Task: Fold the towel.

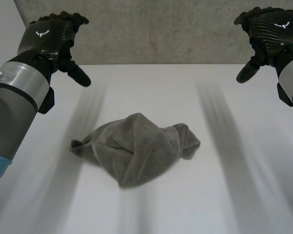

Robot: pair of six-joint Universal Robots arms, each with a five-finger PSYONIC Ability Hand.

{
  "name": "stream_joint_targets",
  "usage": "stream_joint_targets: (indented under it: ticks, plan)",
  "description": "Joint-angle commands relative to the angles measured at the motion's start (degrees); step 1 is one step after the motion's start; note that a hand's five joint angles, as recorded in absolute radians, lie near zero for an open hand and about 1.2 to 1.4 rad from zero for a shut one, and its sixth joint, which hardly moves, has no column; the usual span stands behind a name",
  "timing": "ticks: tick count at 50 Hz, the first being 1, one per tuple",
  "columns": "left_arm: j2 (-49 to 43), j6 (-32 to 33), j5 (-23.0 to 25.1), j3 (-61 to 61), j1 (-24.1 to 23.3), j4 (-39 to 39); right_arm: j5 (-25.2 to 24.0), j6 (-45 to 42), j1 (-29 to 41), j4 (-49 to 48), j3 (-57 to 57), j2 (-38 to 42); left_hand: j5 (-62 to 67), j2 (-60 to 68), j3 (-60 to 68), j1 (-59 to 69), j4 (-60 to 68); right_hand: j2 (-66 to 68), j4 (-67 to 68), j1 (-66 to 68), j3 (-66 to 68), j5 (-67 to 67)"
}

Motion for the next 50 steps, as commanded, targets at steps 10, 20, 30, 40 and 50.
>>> stream_joint_targets:
  ticks: [10, 20, 30, 40, 50]
  plan:
    - [0.3, 0.4, 0.2, 0.6, 0.1, -3.5, 0.0, -0.1, -0.5, 1.8, -0.7, 0.4, 0.2, 0.6, 0.5, 0.4, 0.5, -4.3, -4.9, -3.1, -4.1, -3.4]
    - [1.0, 0.7, 0.3, -0.4, 0.0, -3.6, -4.0, -1.8, 0.2, 1.3, -0.2, 0.7, 0.0, 0.4, 0.4, 0.3, 0.3, -4.3, -4.9, -3.1, -4.1, -3.4]
    - [1.9, 6.7, 0.9, -13.7, 4.0, -0.1, -20.6, -25.1, 0.3, 0.5, 5.3, 2.9, 1.0, 1.4, 1.4, 1.3, 1.3, -4.3, -4.9, -3.1, -4.1, -3.4]
    - [-1.3, 14.3, 6.3, -26.6, 7.3, 9.2, -31.5, -40.3, 7.0, -1.9, 5.0, 13.6, 2.4, 2.8, 2.7, 2.6, 2.7, -4.3, -4.9, -3.1, -4.1, -3.4]
    - [-8.1, 14.4, 6.9, -30.1, 5.5, 15.0, -35.2, -42.3, 11.9, -1.9, -1.5, 23.2, 7.6, 8.0, 7.9, 7.8, 7.9, -4.3, -4.9, -3.1, -4.1, -3.4]
